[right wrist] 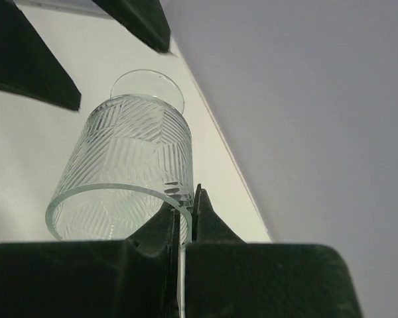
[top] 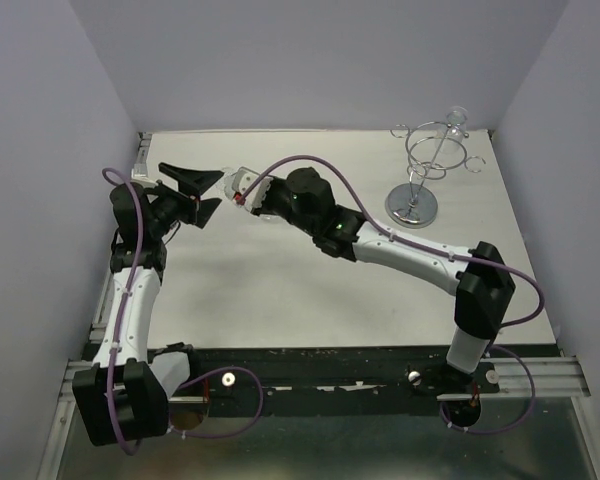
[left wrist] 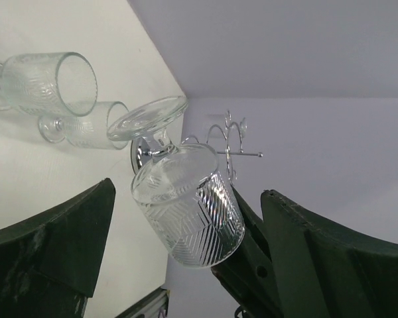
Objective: Take the wine glass off the wine glass rack
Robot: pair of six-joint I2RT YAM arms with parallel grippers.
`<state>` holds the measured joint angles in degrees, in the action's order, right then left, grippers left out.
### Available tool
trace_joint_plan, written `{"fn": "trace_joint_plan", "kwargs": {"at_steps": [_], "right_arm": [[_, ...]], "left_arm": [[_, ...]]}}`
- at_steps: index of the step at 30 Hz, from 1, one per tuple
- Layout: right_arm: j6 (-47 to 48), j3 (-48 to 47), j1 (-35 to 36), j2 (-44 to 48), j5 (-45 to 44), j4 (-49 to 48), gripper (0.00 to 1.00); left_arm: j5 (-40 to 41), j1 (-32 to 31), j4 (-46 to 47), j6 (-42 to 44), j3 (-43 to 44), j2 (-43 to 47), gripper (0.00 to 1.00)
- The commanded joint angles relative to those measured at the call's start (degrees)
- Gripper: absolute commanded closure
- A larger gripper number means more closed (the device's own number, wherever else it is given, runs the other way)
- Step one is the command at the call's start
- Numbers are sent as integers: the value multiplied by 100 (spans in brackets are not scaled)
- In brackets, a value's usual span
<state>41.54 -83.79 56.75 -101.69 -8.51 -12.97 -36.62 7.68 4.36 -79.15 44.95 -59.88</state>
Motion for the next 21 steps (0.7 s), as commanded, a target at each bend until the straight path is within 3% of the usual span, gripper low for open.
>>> {"fn": "trace_joint_plan", "kwargs": {"at_steps": [1, 12, 21], "right_arm": [[-295, -699, -348, 298, 253, 1600, 99], [-32, -2403, -797, -429, 1237, 5144, 98], [162, -4249, -797, -1791, 1563, 6894, 99]], "left_arm": [[287, 225, -374, 470, -21, 248, 1], [603, 462, -682, 998, 128, 292, 1], [744, 559, -840, 1139, 111, 345, 1]]}}
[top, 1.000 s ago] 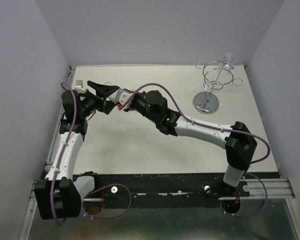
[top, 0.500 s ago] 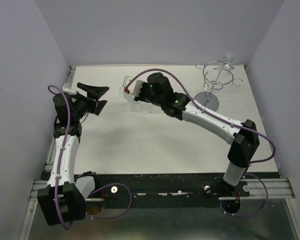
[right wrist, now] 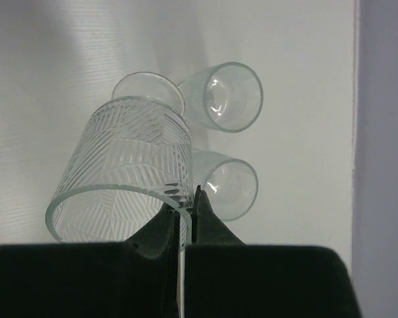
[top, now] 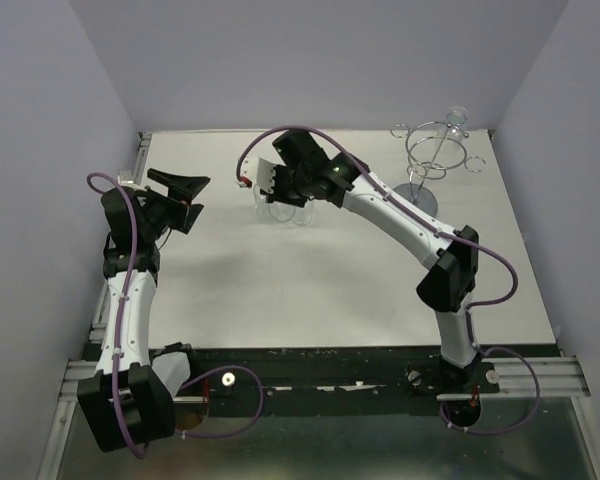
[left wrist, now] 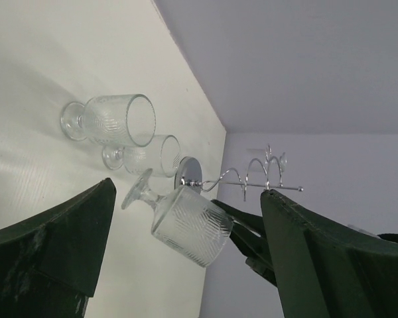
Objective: Take the wine glass off the wine glass rack
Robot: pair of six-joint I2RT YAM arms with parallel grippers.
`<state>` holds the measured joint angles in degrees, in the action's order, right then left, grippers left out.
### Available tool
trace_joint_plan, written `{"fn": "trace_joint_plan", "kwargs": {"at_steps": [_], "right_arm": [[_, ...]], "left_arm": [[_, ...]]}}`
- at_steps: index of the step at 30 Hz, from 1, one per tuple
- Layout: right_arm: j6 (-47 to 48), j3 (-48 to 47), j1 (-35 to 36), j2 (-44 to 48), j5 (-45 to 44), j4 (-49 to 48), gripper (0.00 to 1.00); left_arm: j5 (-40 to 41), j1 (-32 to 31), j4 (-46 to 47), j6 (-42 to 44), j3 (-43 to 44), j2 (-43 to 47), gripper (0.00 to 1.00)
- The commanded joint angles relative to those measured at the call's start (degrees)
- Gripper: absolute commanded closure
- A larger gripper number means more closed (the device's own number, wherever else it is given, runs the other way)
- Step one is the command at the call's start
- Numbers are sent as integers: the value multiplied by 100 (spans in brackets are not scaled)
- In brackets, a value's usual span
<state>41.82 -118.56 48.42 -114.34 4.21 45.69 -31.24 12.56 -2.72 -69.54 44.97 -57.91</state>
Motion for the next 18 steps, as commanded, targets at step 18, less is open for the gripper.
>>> {"fn": "trace_joint_plan", "kwargs": {"at_steps": [18], "right_arm": [[529, -1415, 62, -1643, 89, 1732, 99]], "left_arm": [[338, 115, -141, 274, 3, 201, 1]]}}
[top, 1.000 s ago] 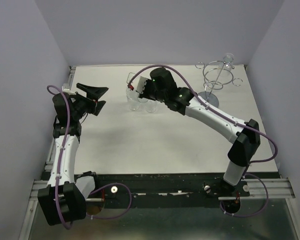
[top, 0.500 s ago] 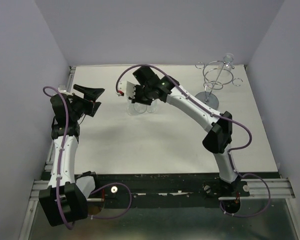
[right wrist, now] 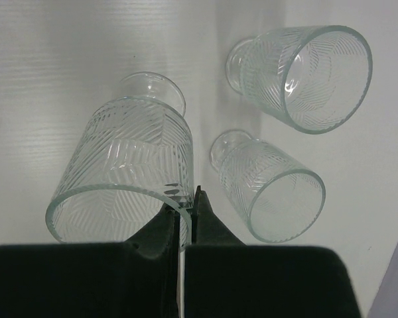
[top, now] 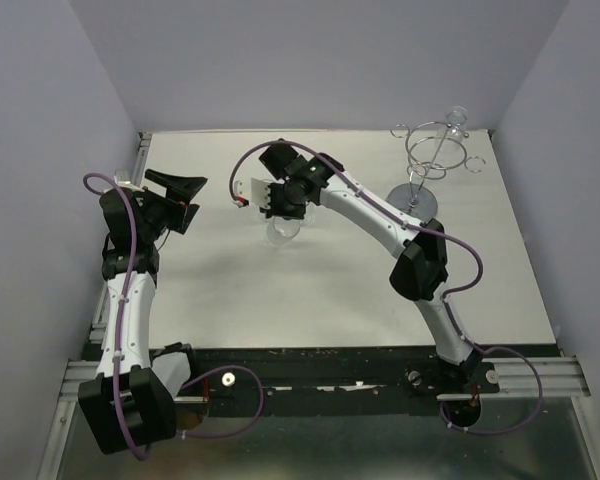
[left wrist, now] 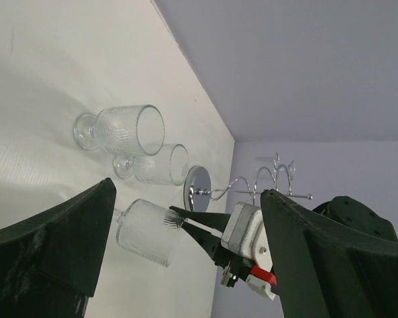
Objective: Take the wine glass off the wine glass rack
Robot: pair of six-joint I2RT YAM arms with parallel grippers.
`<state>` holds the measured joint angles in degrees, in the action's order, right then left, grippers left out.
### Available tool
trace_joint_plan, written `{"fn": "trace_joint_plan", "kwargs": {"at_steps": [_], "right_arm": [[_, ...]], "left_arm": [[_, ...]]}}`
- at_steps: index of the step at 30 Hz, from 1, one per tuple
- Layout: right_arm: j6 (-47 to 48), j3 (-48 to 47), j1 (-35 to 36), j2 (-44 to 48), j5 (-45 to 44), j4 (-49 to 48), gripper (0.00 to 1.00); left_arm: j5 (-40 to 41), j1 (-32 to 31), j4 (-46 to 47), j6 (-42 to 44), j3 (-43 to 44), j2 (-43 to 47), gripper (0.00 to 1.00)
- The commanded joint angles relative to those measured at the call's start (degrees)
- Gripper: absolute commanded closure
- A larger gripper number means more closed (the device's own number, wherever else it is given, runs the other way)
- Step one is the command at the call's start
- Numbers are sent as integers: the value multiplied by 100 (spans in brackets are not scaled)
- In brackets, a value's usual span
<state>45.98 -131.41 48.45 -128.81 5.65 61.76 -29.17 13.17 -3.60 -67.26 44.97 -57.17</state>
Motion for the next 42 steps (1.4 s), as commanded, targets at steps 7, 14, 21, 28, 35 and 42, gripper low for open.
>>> {"fn": "trace_joint_plan", "kwargs": {"at_steps": [7, 14, 21, 28, 35, 42], "right_arm": [[193, -16, 165, -346, -134, 232, 99], [87, -7, 191, -425, -205, 144, 97], [-1, 63, 183, -443, -293, 74, 90], [-71, 186, 183, -417, -319, -76, 86], [-177, 441, 183, -285, -451, -339, 81], [-308, 459, 191, -188, -424, -375, 79]], "left_arm": [[166, 54, -53, 47, -41, 144, 1], [166, 63, -62, 47, -59, 145, 1], [183, 72, -54, 38, -76, 144, 1], [210, 63, -54, 38, -111, 136, 1], [227, 63, -45, 64, -164, 101, 1], [271, 54, -97, 293, -120, 48, 1]]}}
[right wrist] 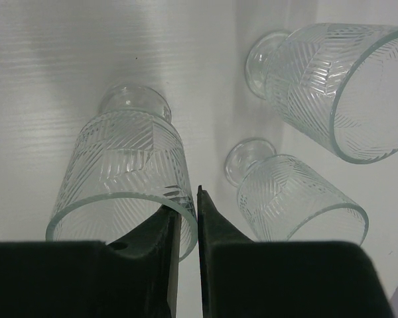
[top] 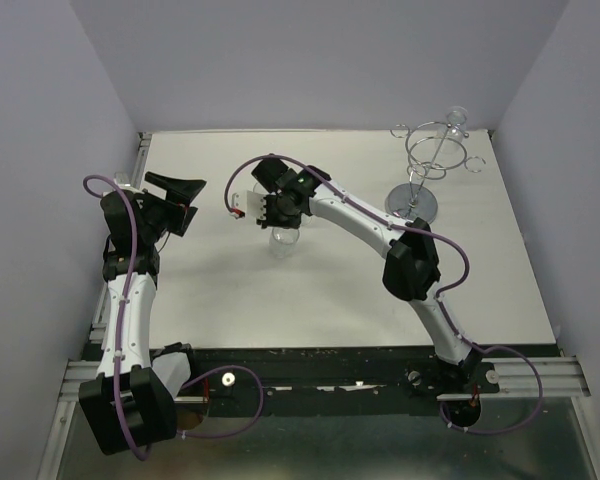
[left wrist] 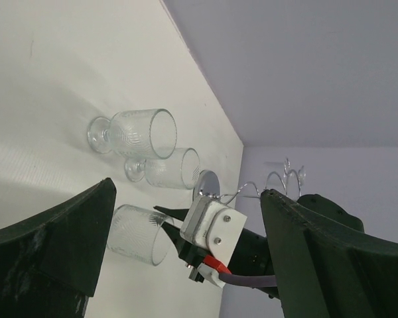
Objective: Take the wine glass off the wine glass rack
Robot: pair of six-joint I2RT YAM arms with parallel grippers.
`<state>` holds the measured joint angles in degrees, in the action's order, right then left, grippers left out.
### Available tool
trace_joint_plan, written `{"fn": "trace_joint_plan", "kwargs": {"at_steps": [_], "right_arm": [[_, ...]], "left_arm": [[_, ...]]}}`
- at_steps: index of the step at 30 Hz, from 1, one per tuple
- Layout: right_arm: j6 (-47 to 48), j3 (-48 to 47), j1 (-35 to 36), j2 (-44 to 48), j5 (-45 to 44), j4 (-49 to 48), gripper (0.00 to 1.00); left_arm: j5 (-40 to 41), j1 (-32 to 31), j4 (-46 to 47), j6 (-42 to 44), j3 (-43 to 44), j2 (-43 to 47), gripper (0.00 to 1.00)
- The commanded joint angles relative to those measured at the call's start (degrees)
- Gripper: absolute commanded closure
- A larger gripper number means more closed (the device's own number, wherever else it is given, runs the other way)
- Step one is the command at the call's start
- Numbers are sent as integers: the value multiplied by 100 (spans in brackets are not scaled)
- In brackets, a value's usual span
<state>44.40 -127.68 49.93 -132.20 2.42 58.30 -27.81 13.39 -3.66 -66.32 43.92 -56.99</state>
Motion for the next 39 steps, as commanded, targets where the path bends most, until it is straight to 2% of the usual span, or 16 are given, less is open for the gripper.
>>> {"fn": "trace_joint_plan", "kwargs": {"at_steps": [1, 5, 6, 14, 17, 18, 19, 21, 22, 23, 25, 29, 33, 36, 39], "right_arm": [[-151, 68, 34, 160, -101, -30, 79], [-169, 15, 43, 195, -101, -56, 77], [-195, 6, 34, 195, -127, -82, 73], [-309, -108, 34, 388, -136, -117, 63], [-336, -91, 34, 590, -215, -196, 59], [-344, -73, 25, 677, -215, -223, 57], [-362, -38, 25, 756, -206, -249, 51], [-388, 15, 17, 967, -372, -267, 48], [-423, 41, 8, 1047, -434, -293, 42], [-458, 50, -10, 1134, -487, -285, 31], [-555, 111, -80, 1363, -592, -302, 0], [-976, 418, -465, 2074, -900, -390, 0], [-1250, 936, -1142, 2917, -1006, -408, 0], [-1206, 1568, -1538, 3603, -1111, -381, 0], [-1153, 2201, -1820, 4262, -1225, -399, 0]], "left_arm": [[144, 32, -100, 216, -6, 22, 1], [197, 32, -117, 287, 29, 21, 1], [215, 41, -135, 313, 37, 30, 1], [241, 15, -337, 901, 152, 48, 1], [276, -81, -390, 1488, 169, 39, 1], [242, -125, -390, 1761, 195, 22, 1], [206, -213, -398, 2085, 222, 21, 1], [188, -467, -503, 2753, 318, -22, 1], [162, -669, -539, 3096, 345, -40, 1], [153, -845, -591, 3404, 380, -57, 1], [267, -1284, -819, 4098, 503, -101, 1], [337, -2084, -1101, 5075, 661, -224, 1], [899, -2831, -1593, 6094, 995, -663, 1], [1610, -3245, -1760, 6342, 1214, -1023, 1], [1972, -3412, -1813, 6185, 1443, -1480, 1]]}}
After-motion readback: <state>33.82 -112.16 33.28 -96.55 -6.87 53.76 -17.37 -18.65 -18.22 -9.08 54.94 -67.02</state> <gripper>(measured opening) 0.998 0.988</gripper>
